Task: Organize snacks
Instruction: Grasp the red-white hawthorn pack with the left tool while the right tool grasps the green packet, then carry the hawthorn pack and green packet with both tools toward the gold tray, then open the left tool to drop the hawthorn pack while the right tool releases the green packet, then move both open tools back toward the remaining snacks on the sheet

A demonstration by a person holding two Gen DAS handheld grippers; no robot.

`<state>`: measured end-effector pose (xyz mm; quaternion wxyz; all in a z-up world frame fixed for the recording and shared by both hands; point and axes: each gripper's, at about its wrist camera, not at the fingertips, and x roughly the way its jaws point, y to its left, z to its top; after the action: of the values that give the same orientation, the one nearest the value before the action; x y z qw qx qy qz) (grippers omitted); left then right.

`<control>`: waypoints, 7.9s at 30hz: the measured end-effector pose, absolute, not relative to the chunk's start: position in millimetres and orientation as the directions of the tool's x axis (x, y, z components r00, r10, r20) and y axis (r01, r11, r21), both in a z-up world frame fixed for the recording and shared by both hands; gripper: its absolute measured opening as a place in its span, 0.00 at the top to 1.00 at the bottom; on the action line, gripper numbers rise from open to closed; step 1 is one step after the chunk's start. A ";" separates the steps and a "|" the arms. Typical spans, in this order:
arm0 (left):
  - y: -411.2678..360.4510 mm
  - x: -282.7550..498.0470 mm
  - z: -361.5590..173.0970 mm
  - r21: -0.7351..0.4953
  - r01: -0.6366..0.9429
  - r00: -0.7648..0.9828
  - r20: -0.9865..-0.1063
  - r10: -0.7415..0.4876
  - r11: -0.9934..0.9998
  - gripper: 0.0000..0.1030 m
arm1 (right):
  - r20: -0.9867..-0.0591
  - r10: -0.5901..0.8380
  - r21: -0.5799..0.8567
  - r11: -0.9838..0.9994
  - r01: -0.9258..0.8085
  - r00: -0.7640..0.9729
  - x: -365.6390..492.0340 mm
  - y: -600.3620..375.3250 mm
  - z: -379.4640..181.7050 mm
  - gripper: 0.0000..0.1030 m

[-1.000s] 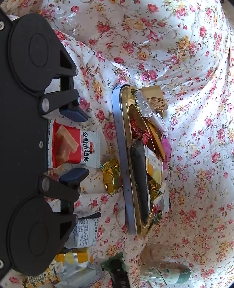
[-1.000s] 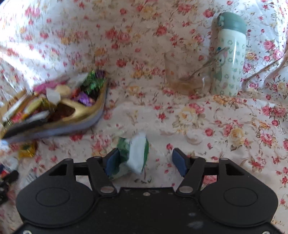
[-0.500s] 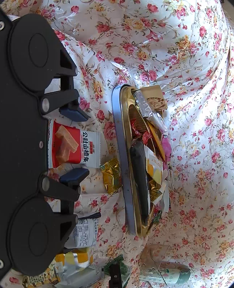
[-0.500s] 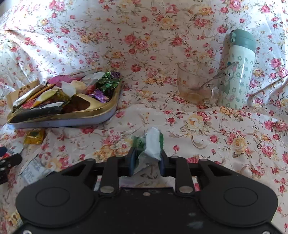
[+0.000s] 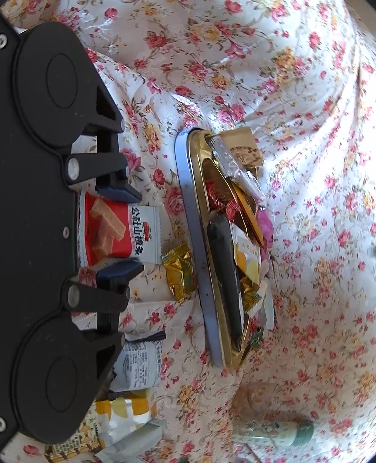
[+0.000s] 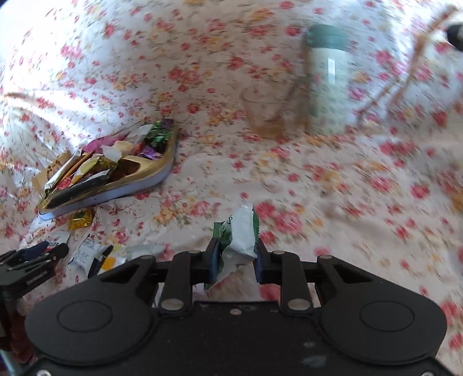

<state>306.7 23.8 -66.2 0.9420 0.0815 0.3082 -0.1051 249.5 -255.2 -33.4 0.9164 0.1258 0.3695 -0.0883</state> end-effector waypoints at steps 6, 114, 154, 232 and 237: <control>19.9 305.4 -60.3 0.072 0.232 0.759 -0.638 -0.135 0.970 0.58 | -0.724 -0.073 0.200 0.929 0.310 0.686 215.3 -266.8 -29.4 0.75; -21.6 0.2 -9.3 -0.022 0.174 0.512 -0.852 -0.110 0.984 0.57 | -0.685 -0.045 0.145 0.970 0.196 0.728 -55.7 -177.8 12.7 0.74; -19.9 -0.1 -5.9 0.022 0.123 0.556 -0.830 -0.051 0.992 0.54 | -0.718 0.005 0.166 0.972 0.164 0.696 -54.8 -177.0 11.9 0.37; 13.9 255.8 -16.2 0.097 0.204 0.700 -0.710 -0.076 0.974 0.53 | -0.758 0.058 0.161 0.982 0.100 0.649 151.3 -204.5 3.3 0.43; 6.6 291.3 -19.9 0.082 0.223 0.726 -0.679 -0.109 0.971 0.53 | -0.763 0.056 0.162 0.981 0.107 0.644 165.2 -205.1 -0.8 0.43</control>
<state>291.3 6.6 -19.9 0.9256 0.0791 0.3591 -0.0896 165.2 -205.1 -0.8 0.9014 0.0968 0.4219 -0.0142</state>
